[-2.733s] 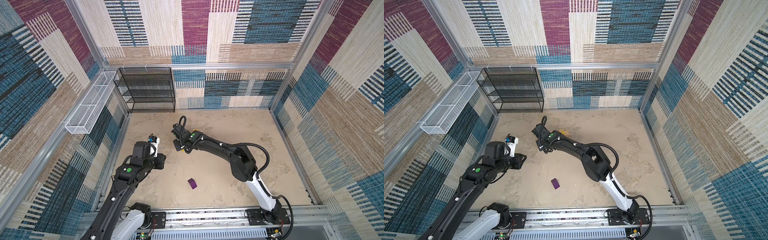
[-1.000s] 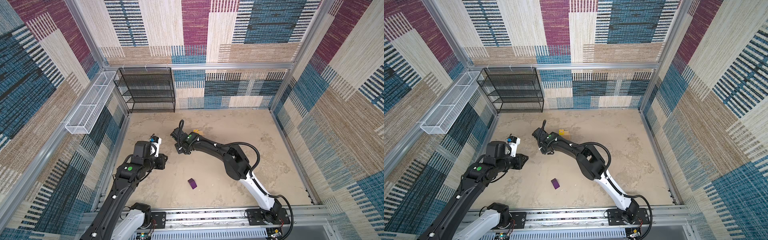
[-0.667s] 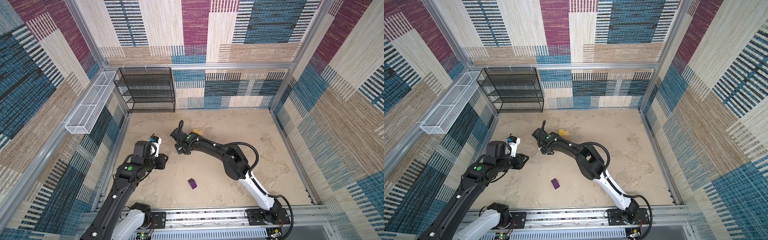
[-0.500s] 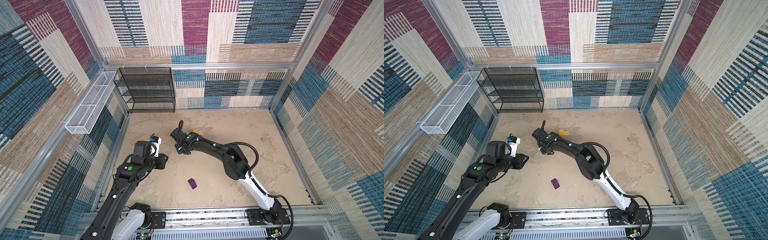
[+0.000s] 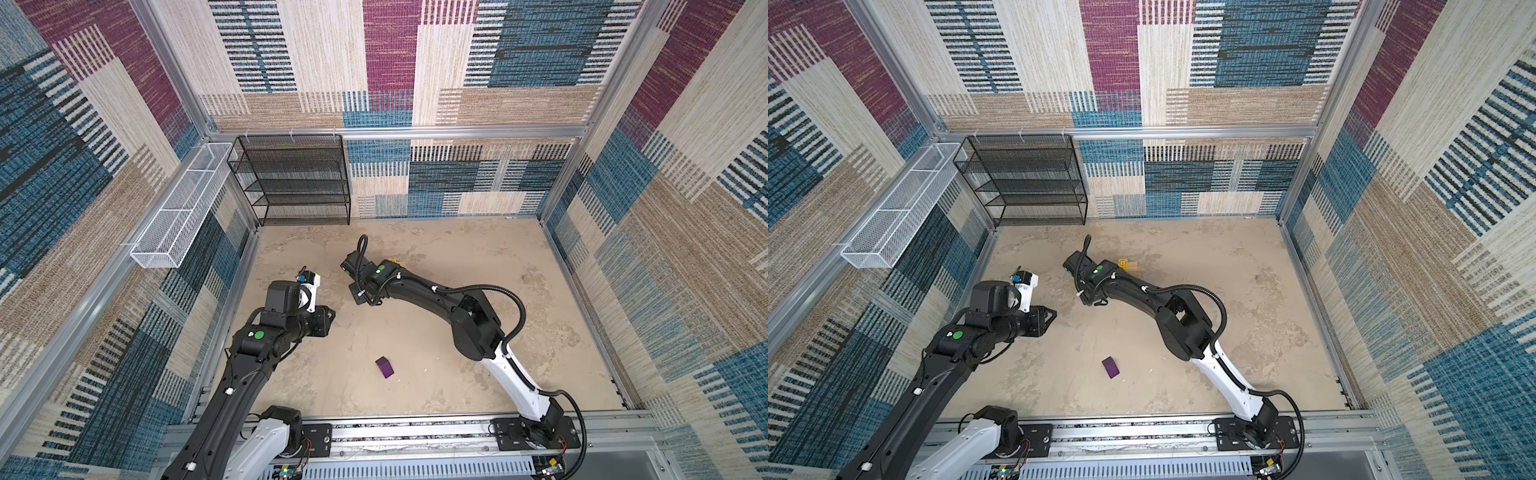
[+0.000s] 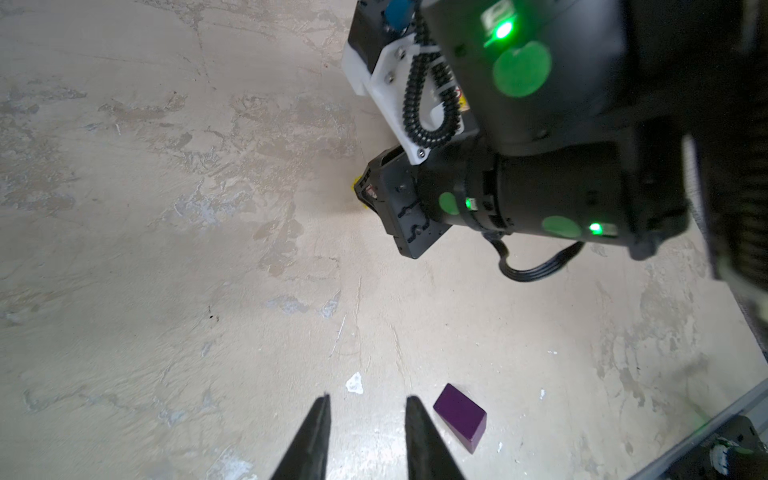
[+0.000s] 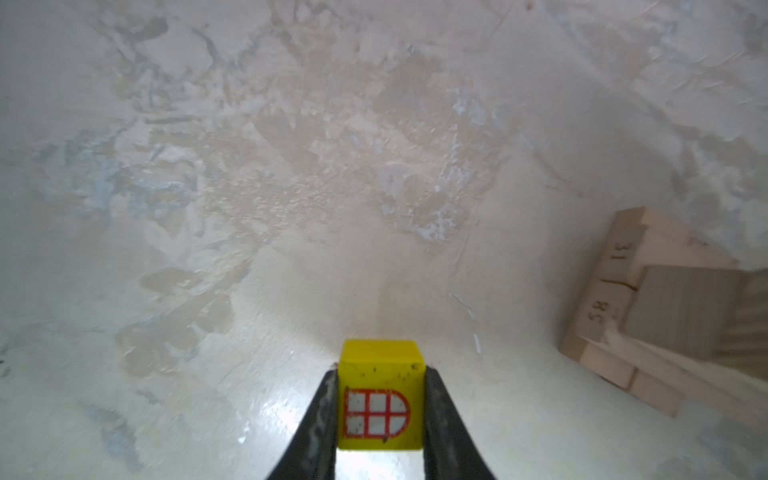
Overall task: Build the wood block tower
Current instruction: 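Lift the yellow window cube and carry it toward the stack with the right gripper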
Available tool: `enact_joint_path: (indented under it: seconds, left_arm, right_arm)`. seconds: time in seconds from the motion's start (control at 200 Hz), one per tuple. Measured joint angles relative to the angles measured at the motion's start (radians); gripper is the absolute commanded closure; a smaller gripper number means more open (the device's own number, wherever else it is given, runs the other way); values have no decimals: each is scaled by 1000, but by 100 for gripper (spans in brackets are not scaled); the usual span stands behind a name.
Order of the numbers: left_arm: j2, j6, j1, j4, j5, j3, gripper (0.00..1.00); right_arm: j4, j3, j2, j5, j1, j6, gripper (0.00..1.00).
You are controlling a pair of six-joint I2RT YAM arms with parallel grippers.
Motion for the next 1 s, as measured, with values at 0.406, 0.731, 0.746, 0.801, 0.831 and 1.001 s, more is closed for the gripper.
enact_joint_path:
  seconds: [0.406,0.731,0.746,0.801,0.831,1.001]
  left_arm:
    - [18,-22,0,5,28,3,65]
    - [157,-116,-65,71,74,37,69]
    - [169,-122,-79,78,74,41,69]
    - [204,-131,-122,97,70,61,69]
    - [225,-136,-147,106,62,74,69]
    - [355,-151,-264,156,25,173,70]
  right_arm:
    - [96,-164,-233,-9,-1,0,100]
    - [174,-355,-404,21,-28,-8,100]
    - [174,-365,-412,24,-31,-8,100]
    - [179,-411,-447,29,-43,-8,100]
    - [182,-436,-469,31,-50,-7,100]
    - [220,-594,-615,27,-117,3,100]
